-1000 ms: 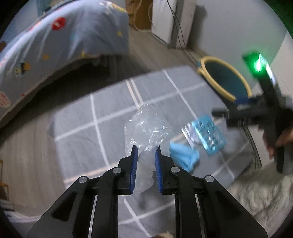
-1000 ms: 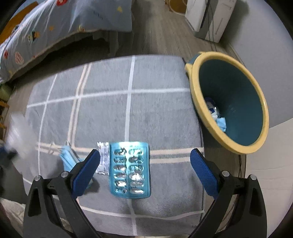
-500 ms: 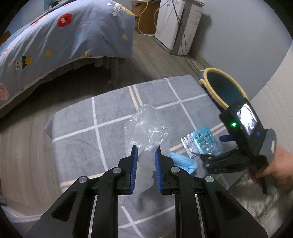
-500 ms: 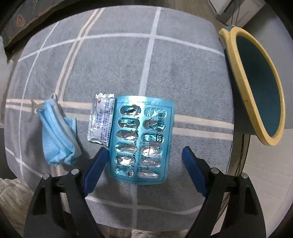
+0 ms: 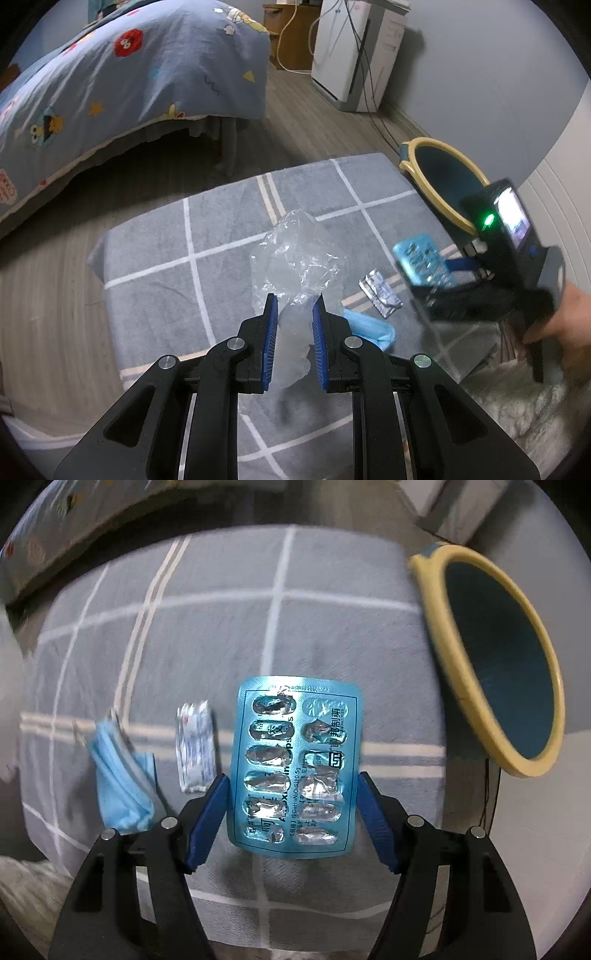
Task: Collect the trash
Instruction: 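Grasp the clear plastic bag with the left gripper while the right grasps the blue blister pack, then carry the plastic bag and blister pack over the teal bin and release both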
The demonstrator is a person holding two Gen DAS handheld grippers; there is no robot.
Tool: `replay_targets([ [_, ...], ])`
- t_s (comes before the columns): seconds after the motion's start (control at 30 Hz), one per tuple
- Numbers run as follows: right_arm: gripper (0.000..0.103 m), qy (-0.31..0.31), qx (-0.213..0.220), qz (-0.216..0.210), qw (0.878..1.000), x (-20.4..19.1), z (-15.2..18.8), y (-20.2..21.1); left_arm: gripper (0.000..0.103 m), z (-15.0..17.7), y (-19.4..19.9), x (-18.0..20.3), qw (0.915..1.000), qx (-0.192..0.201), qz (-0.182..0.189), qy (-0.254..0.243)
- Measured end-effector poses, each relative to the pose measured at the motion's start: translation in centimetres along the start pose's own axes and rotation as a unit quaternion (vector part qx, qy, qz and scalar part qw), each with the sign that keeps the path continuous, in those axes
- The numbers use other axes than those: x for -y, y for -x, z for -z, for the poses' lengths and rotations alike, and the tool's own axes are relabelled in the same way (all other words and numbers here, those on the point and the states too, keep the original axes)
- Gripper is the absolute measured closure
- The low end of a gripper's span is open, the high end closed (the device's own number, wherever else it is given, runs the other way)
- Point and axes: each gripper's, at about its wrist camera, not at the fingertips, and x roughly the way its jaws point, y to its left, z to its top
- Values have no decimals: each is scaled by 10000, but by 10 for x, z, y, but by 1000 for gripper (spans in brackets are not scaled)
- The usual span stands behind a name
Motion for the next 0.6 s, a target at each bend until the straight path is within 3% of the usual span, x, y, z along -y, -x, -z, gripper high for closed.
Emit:
replay_targets([
  [0.27, 35, -306, 932, -446, 9942, 31, -19, 69, 84, -2, 3, 2, 9999, 95, -65, 5],
  [0.6, 34, -737, 1589, -692, 9821, 91, -30, 108, 84, -7, -4, 10, 9997, 112, -195, -36],
])
